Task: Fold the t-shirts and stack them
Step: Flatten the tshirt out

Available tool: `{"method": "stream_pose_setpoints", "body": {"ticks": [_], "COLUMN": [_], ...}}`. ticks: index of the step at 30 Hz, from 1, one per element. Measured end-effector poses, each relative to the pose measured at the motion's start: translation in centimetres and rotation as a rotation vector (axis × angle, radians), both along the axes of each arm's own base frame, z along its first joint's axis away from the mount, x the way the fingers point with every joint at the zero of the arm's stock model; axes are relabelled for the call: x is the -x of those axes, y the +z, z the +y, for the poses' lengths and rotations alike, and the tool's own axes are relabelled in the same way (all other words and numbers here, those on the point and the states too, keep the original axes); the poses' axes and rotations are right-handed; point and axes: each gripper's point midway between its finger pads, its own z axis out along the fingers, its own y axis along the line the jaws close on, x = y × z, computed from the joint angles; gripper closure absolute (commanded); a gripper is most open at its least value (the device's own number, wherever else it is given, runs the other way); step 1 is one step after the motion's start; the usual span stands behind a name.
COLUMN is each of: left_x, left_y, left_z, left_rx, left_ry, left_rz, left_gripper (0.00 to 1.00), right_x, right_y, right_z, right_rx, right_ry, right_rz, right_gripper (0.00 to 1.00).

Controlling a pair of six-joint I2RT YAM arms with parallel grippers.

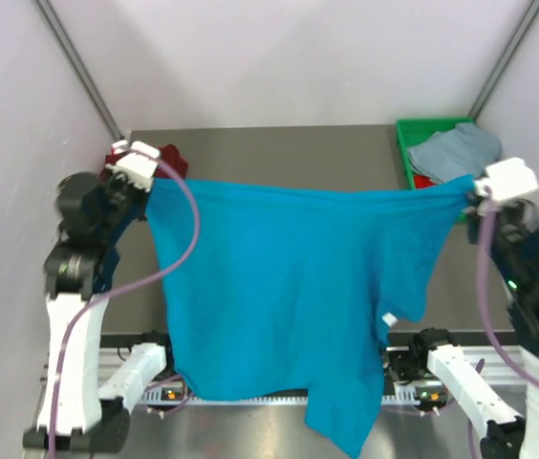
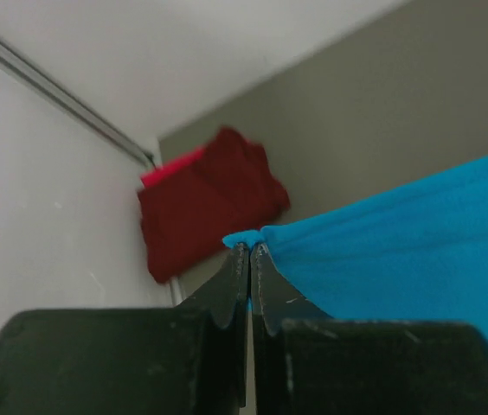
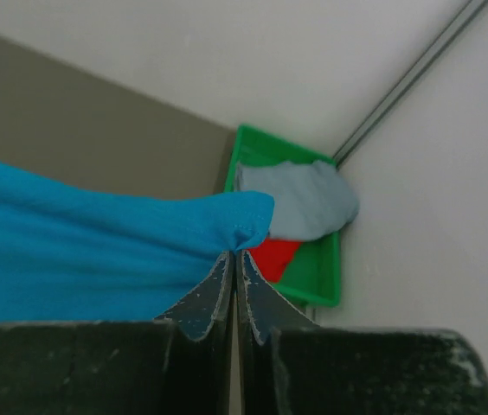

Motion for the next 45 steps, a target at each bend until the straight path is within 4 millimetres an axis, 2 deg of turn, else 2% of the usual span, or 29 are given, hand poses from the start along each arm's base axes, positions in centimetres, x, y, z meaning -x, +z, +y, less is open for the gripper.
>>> {"method": "stream_pose_setpoints", "body": {"ticks": [4,9,11,15,17,21,27,32,35,37,41,45], "left_x": [-5.0,-10.3,-12.5,-17.5,-20.2,-24.4,-29.8,-32.7,-33.8,-34.4,-35.8,-37.0], "left_y": [-9.5,-21.0,-25.0,-30.4,-32.0,-33.6,-33.0,-32.6,-33.3,-33.6,-34.3,-34.5], "left_z": [0.5,0.7,0.7,0.6,0.6,0.8,1.4,2.4,3.2,3.6,4.3,4.6], "left_rx": [-0.066,-0.132,-0.152,-0.169,-0.177,-0.191,-0.195,-0.234,-0.281,-0.303,-0.337,-0.355], "left_ry": [0.016,0.003,-0.003,0.001,0.008,0.034,0.101,0.154,0.181,0.195,0.220,0.240], "left_rz": [0.258,0.551,0.657,0.787,0.804,0.796,0.720,0.649,0.634,0.625,0.606,0.563], "left_gripper": [1.00,1.00,1.00,1.00,1.00,1.00,1.00,1.00,1.00,1.00,1.00,1.00], "right_x": [-5.9,-12.3,-15.7,-21.8,-24.9,-30.8,-38.4,-44.5,-47.6,-48.3,-48.3,-48.6], "right_y": [-8.9,-17.8,-20.8,-26.2,-27.8,-28.8,-28.7,-29.2,-30.2,-31.1,-33.8,-35.0], "right_z": [0.7,1.1,0.9,0.2,0.0,0.3,0.6,1.7,2.9,3.6,4.1,4.2], "right_rx": [0.073,0.130,0.132,0.111,0.095,0.068,0.059,0.084,0.095,0.102,0.113,0.124], "right_ry": [-0.003,0.003,-0.005,-0.024,-0.031,-0.024,-0.031,-0.015,-0.003,0.003,-0.001,-0.017], "right_rz": [0.225,0.446,0.528,0.670,0.711,0.710,0.645,0.587,0.558,0.559,0.602,0.608], "right_gripper": [1.00,1.00,1.00,1.00,1.00,1.00,1.00,1.00,1.00,1.00,1.00,1.00]}}
